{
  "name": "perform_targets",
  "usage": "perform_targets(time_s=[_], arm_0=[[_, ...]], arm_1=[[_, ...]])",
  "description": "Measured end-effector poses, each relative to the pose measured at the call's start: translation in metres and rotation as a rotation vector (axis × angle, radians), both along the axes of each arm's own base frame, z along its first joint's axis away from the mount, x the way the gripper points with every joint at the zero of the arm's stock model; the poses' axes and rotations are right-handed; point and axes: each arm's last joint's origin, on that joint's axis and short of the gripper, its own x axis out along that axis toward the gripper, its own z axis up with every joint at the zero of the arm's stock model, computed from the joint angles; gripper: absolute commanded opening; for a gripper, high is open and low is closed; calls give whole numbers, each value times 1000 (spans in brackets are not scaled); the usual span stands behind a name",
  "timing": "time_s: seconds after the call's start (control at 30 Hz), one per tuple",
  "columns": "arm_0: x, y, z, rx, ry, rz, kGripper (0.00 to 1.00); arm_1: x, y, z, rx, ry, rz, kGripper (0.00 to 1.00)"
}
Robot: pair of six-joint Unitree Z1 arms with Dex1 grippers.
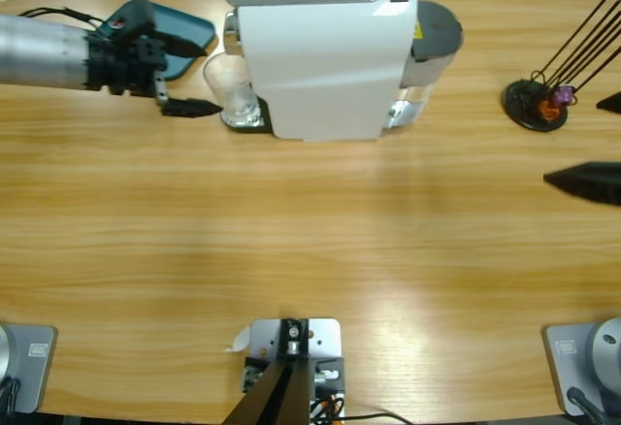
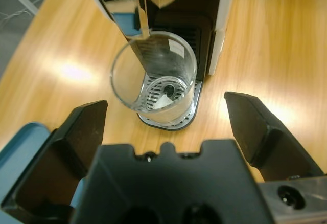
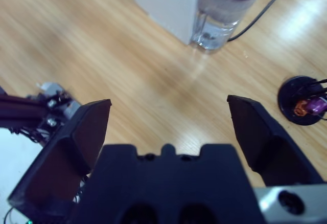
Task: Pour coffee
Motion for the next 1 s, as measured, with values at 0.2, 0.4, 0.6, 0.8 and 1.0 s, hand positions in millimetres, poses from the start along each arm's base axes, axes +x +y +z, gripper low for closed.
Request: perform_targets(time_s=[0.2,0.4,0.6,0.8,1.0], arm_0=[[-22,17,24,-15,-12,149,1000],[-35,24,21,-17,34,199,1000],[-43,31,28,-15,16,259,1000],[-48,38,35,-17,-6,327,1000],[-53,40,36,-24,-4,332,1000]], arm_1=[[35,11,33,49,-39,-114,267],[108,39,75,70,-90,-189,0],[167,74,83,12,-69,-149,0],[197,97,62,-55,11,-140,0],[214,110,47,-87,51,-138,0]])
